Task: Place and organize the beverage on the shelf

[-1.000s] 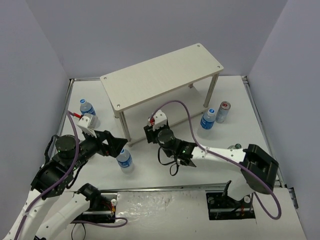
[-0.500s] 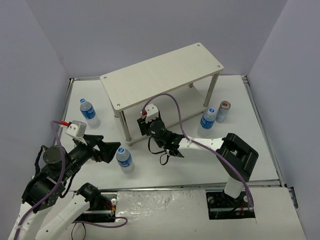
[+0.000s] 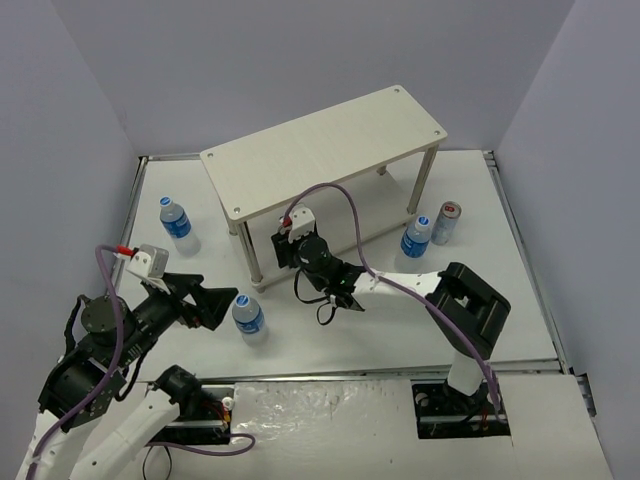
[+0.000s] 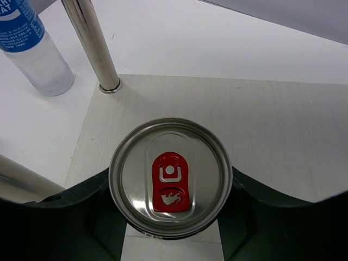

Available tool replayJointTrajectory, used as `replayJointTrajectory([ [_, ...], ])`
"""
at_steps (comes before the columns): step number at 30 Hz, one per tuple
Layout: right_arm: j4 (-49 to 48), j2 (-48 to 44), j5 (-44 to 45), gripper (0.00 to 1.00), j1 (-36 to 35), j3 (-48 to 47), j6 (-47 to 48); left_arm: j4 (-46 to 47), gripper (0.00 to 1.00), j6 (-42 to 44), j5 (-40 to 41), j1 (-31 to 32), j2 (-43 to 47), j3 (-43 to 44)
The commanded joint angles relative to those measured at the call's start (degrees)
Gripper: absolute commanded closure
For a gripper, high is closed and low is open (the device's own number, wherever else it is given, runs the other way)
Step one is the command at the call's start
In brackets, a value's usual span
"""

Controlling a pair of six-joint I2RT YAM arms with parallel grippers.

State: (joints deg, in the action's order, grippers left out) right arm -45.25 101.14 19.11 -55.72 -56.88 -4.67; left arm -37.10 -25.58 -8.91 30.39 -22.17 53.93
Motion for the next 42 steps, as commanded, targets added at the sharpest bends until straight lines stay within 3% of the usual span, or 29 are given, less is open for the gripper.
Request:
replayJointTrajectory([
  [1,-7.22,-0.07,-0.83,0.62,1.05,-3.32,-1.48,0.19,0.06,0.09,0.29,0.19,0.03,3.28],
  [8,-6.25,-1.39,-0.57,0.36,1.06,-2.18,-0.78,-0.43,0.06,1.06,0.82,0.19,0.38,3.11],
  [15,-2.92,-3.49,-2.24,0.26,1.41,-1.74,-0.61,-0.51,0.06,1.06,0.73,0.19,-0.15,3.28],
  [31,-0.71,-10.09,-10.40,0.27,1.41,9.24,-3.68,0.54,0.06,0.01,0.91,0.19,-0.33,2.14],
  [34,-1.59,-9.91,-11.64,0.33,1.41,10.74,-3.77,1.07,0.06,-0.34,1.08,0.19,-0.33,1.53],
  [38,-2.38,-8.51,-11.39,0.48,1.58,11.09,-2.98,1.59,0.06,-0.69,1.00,0.19,-0.50,0.83],
  [42,-3.35,-5.44,-12.08,0.53,2.90,9.16,-2.54,1.59,0.06,-0.61,1.17,0.19,-0.59,0.56],
])
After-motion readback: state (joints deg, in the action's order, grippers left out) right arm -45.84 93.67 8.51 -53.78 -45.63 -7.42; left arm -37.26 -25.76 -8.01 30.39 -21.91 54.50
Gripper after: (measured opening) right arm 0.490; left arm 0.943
